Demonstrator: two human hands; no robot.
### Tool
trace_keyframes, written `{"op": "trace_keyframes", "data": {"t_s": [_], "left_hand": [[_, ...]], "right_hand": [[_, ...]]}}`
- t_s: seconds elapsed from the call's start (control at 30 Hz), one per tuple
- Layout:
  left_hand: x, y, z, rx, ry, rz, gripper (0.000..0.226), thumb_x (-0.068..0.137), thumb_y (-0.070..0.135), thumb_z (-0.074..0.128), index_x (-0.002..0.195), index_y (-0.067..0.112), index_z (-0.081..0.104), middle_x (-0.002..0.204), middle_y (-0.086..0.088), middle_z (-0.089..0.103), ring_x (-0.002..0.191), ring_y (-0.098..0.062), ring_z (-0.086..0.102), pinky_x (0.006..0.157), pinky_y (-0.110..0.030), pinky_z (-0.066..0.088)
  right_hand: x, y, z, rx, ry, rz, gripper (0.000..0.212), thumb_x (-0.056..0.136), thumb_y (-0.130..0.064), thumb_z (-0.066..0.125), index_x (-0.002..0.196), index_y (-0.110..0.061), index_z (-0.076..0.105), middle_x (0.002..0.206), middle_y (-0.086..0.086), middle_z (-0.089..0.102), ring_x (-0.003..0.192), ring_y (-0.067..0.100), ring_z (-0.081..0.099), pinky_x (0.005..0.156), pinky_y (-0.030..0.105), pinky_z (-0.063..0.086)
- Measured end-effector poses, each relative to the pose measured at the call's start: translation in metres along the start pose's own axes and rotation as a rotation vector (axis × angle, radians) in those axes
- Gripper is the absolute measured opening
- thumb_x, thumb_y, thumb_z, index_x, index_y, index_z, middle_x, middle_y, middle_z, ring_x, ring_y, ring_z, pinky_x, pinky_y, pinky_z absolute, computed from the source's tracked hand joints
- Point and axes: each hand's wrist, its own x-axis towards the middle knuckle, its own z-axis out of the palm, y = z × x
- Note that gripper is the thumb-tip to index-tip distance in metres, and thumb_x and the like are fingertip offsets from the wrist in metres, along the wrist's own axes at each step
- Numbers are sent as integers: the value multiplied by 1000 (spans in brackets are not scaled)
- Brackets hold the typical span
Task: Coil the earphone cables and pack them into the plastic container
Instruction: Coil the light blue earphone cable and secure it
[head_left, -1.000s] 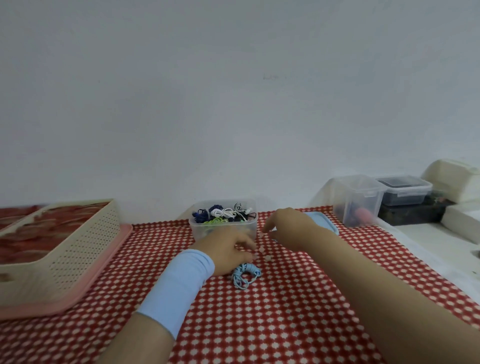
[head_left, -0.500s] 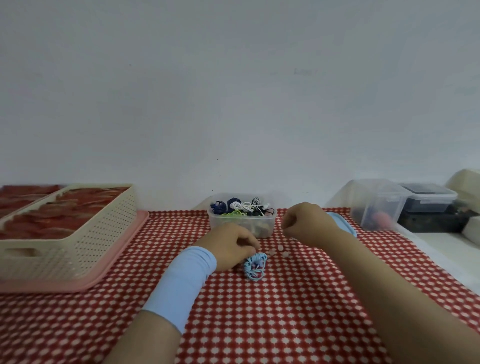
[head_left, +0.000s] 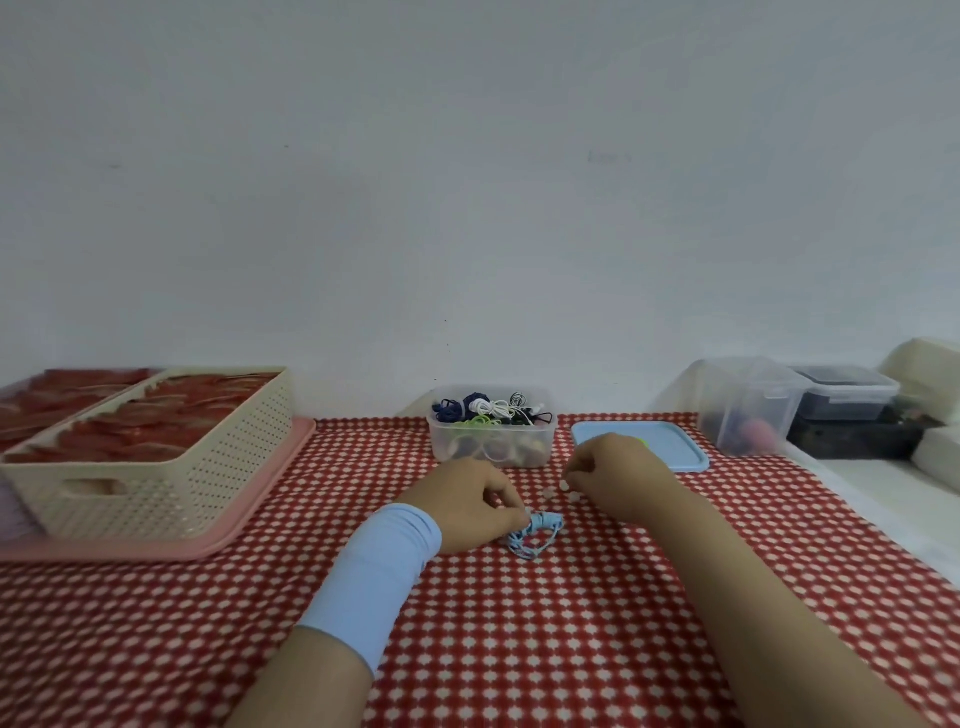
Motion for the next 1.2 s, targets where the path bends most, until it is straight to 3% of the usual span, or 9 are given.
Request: {"op": "trace_keyframes", "data": {"t_s": [0.07,0.27,0.4,0.5,0.67,0.83,1.0,1.1,1.2], "left_hand": [[-7,0,-2,3,-11,38,16,79,41,75,94,35,76,106,21,63,99,-2,57,94,-33,51],[-25,-5,-1,37,-86,9,62,70,43,82,125,41,54,127,18,48,110,-5,50,96,-28,46],[-24,-8,4,-112,2,-6,37,89,46,63,125,37,59,127,15,53,106,-4,54,98,-31,47],[-15,-10,11,8,123,-38,33,97,38,55,129,31,61,131,10,55,111,-8,54,102,-30,43],[-6,-13,24,155,128,-56,19,93,31,63,108,29,75,129,4,58,111,-14,57,103,-32,42],[-8,-11,28,185,193,-28,28,99,42,50,117,33,69,121,6,58,109,-17,58,95,-36,48],[-1,-2,33,242,88,7,25,97,38,55,117,35,70,126,4,58,107,-20,60,95,-39,50],[-2,-3,35,168,127,-5,19,93,34,62,108,34,73,119,8,62,104,-14,60,95,-36,50],[-8,-4,34,-145,203,-37,17,89,29,69,105,27,74,105,9,71,94,-4,63,90,-24,51]], "right_hand": [[-1,-3,2,-47,-15,-37,18,98,-23,62,106,-29,78,108,-8,75,96,14,67,88,34,57],[-1,-5,6,-93,6,-51,12,90,-38,73,93,-30,81,95,-13,76,83,7,64,74,28,54],[1,-7,6,-105,14,-48,9,91,-32,73,93,-28,81,96,-10,76,85,10,65,73,27,53],[1,-6,4,-50,24,-55,10,94,-30,69,94,-26,79,99,-7,75,89,12,66,78,31,54],[-4,-10,-3,422,36,-59,17,96,-25,69,88,-12,74,87,8,76,68,15,62,60,21,48],[-14,-17,-10,656,-112,-9,17,99,-23,65,101,-11,77,77,-2,73,52,9,53,48,21,43],[-25,-21,-18,782,-165,30,24,97,-26,68,98,-4,78,85,7,75,54,11,51,46,22,38],[-35,-20,-17,856,-208,57,24,98,-24,67,103,-1,74,85,3,75,54,12,49,44,20,34],[-44,-20,-14,884,-192,95,18,93,-22,73,100,-6,76,83,1,76,55,12,51,44,20,35]]}}
